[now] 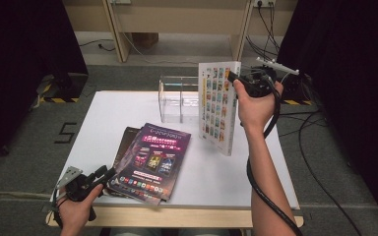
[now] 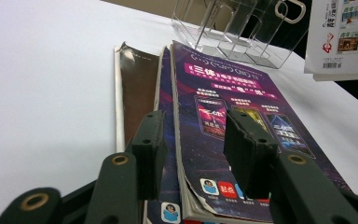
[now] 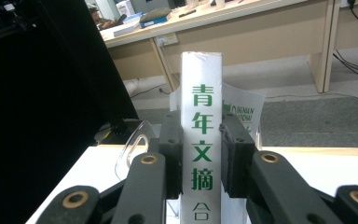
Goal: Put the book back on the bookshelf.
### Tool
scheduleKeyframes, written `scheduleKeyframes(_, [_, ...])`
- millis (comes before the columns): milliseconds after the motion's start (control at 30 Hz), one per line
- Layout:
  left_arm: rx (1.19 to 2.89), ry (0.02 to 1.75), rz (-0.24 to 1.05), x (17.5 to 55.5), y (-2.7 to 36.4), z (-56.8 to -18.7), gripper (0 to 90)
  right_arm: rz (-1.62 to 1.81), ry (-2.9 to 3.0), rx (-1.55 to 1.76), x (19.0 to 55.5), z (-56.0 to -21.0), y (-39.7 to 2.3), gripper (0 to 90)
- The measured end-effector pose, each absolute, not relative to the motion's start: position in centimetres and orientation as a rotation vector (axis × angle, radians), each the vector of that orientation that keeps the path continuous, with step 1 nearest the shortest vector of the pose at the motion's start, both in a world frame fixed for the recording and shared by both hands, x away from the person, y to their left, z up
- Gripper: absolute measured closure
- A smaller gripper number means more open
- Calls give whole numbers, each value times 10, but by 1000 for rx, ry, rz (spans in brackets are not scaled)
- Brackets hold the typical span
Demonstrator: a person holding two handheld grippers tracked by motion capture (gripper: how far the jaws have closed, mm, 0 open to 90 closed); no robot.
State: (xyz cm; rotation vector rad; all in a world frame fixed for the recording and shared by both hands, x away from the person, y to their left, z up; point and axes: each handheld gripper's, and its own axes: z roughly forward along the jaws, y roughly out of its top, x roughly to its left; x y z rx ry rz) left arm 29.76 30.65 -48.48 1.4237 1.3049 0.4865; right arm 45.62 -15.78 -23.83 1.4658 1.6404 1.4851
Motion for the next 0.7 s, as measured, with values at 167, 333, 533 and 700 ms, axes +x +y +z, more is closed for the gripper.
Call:
scheduleKeyframes(167, [1428, 1300, 480, 297, 306, -485, 584, 1482, 1639, 1479, 465, -236, -161, 744])
scheduleKeyframes(333, [1423, 1301, 480, 296, 306, -485, 585, 1486, 1631, 1490, 472, -234, -161, 743])
scheduleKeyframes(533, [1414, 1306, 476, 297, 307, -485, 584, 1502, 1633, 1496, 479, -232, -160, 744])
scheduleKeyframes(700, [1419, 1304, 477, 296, 306, -485, 585, 1520, 1658, 1523, 490, -234, -161, 744])
